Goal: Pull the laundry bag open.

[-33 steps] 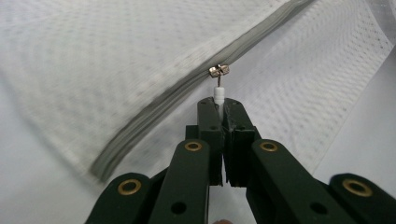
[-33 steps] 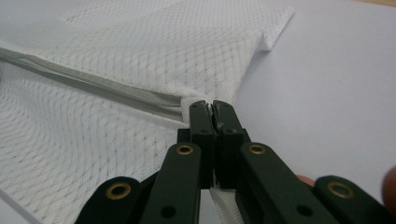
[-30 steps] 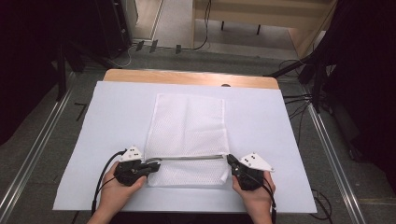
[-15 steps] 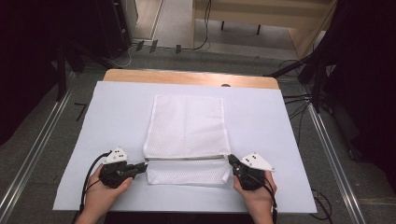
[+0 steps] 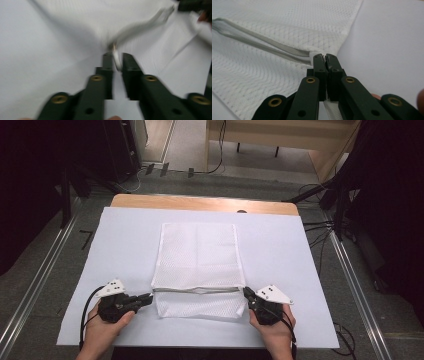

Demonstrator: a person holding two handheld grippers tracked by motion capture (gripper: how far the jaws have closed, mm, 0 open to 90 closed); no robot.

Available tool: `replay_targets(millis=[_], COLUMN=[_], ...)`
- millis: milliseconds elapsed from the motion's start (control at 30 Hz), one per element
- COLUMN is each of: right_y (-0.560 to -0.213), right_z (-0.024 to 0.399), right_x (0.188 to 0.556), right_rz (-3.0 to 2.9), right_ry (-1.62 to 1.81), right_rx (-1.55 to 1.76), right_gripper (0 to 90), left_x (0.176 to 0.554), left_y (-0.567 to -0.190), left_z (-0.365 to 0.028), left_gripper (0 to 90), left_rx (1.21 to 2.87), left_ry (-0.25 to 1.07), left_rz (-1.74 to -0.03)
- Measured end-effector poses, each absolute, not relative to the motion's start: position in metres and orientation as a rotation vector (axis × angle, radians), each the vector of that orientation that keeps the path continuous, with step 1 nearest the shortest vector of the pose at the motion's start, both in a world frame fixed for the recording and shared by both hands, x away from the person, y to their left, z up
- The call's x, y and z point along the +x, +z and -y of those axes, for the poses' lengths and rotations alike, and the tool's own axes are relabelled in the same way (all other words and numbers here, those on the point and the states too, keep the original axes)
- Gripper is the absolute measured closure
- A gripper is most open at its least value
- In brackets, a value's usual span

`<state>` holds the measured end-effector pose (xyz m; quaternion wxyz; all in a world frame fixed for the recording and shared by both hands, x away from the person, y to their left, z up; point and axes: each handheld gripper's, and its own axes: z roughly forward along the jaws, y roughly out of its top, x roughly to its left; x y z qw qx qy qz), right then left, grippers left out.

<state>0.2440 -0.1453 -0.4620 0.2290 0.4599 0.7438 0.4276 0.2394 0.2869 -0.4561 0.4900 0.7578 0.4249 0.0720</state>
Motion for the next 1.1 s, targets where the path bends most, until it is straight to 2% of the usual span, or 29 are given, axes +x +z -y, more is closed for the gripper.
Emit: replay_targets(millis=[67, 100, 200, 267, 300, 367, 433, 467, 500, 767, 1100], right_y=[-0.464, -0.467, -0.470, -0.471, -0.471, -0.469, -0.467, -0.465, -0.464, -0.459, -0.459], right_z=[0.146, 0.146, 0.146, 0.148, 0.148, 0.150, 0.152, 0.154, 0.156, 0.188, 0.237], right_x=[0.243, 0.243, 0.244, 0.243, 0.243, 0.242, 0.242, 0.242, 0.241, 0.243, 0.246], right_rz=[-2.055, -2.067, -2.075, -2.068, -2.068, -2.054, -2.042, -2.032, -2.025, -1.918, -1.788], right_ry=[1.175, 1.176, 1.179, 1.221, 1.221, 1.271, 1.272, 1.263, 1.255, 1.303, 1.271], right_rx=[1.266, 1.275, 1.283, 1.283, 1.283, 1.286, 1.284, 1.281, 1.272, 1.327, 1.474], right_gripper=[88.8, 87.1, 82.7, 69.7, 69.7, 57.0, 48.3, 40.3, 38.5, 29.3, 25.3], left_x=[0.237, 0.237, 0.236, 0.237, 0.237, 0.238, 0.239, 0.238, 0.238, 0.239, 0.241], left_y=[-0.454, -0.452, -0.452, -0.451, -0.451, -0.449, -0.448, -0.445, -0.445, -0.444, -0.445], left_z=[-0.292, -0.294, -0.296, -0.297, -0.298, -0.300, -0.302, -0.305, -0.306, -0.321, -0.334], left_gripper=[56.8, 41.6, 32.9, 25.1, 25.1, 18.7, 12.6, 7.3, 4.8, 1.7, 0.0], left_rx=[1.771, 1.740, 1.730, 1.718, 1.711, 1.693, 1.676, 1.675, 1.677, 1.647, 1.691], left_ry=[0.233, 0.288, 0.328, 0.351, 0.361, 0.369, 0.379, 0.379, 0.379, 0.382, 0.450], left_rz=[-1.028, -1.050, -1.056, -1.075, -1.083, -1.106, -1.116, -1.088, -1.069, -1.052, -1.053])
